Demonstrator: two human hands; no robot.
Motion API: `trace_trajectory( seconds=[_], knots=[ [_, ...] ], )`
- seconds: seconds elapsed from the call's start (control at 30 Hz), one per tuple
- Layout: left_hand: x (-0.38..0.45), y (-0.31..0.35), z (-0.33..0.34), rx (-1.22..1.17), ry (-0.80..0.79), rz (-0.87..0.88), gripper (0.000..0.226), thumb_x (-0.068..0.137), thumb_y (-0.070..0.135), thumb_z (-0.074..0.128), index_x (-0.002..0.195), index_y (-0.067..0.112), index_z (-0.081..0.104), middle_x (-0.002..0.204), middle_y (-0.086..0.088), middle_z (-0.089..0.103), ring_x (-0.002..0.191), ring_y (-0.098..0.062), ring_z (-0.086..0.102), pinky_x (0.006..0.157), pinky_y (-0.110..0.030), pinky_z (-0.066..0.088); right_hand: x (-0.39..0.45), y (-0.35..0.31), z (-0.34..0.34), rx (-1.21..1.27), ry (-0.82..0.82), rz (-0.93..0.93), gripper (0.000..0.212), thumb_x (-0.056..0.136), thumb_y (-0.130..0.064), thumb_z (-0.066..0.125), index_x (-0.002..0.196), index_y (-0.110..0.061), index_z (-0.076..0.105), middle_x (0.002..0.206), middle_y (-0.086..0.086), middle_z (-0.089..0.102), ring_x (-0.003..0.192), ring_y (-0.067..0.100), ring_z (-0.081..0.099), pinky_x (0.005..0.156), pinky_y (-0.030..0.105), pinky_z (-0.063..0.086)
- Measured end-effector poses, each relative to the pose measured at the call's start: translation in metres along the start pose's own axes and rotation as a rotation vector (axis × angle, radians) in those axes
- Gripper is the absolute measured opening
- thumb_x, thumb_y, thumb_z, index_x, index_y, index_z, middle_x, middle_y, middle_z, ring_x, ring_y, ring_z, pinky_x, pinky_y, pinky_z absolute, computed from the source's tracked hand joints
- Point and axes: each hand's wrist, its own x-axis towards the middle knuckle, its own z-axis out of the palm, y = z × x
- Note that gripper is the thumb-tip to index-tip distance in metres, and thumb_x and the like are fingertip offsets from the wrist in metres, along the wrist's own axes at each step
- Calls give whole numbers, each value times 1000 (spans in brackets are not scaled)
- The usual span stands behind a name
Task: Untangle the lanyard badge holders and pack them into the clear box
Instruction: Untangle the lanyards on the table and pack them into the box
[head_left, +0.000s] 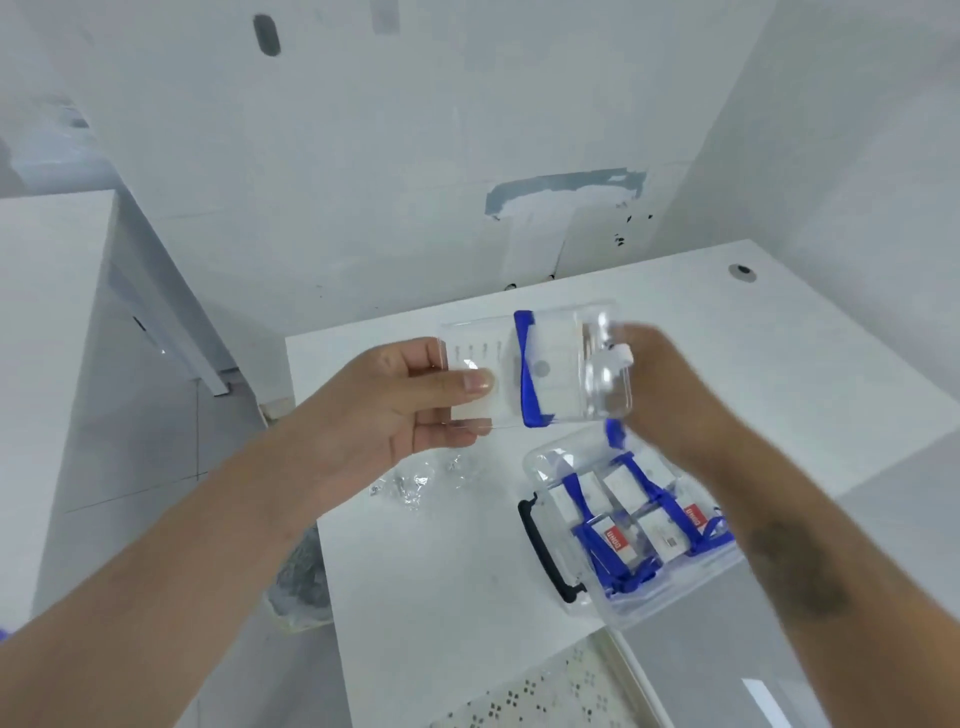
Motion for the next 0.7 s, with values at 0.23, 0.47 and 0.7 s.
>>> trace_trajectory(
  seconds=[0.23, 0.47, 0.7],
  knots=[
    [8, -37, 18, 196, 293, -8, 26, 79, 10, 77, 92, -7, 62, 93, -21, 73, 77, -27, 76, 68, -28, 62, -92, 17, 43, -312, -212, -76, 28, 101, -44, 36, 110, -32, 60, 85, -12, 62, 79, 3, 58, 73, 24, 49],
    [-4, -71, 36, 463, 85, -104, 14, 80, 5, 77, 72, 11, 67, 74, -6, 76, 70, -26, 75, 75, -36, 61, -89, 19, -18, -270, -63, -59, 14, 91, -39, 57, 88, -41, 70, 88, -25, 65, 84, -4, 59, 72, 11, 45],
    [-4, -86, 51, 61, -122, -210, 34, 72, 7, 81, 99, -5, 64, 87, -15, 72, 67, -26, 68, 63, -28, 56, -79, 82, -6, 207, -23, 223, 33, 90, 4, 59, 72, -22, 67, 63, -11, 64, 53, -6, 58, 52, 7, 42]
  ],
)
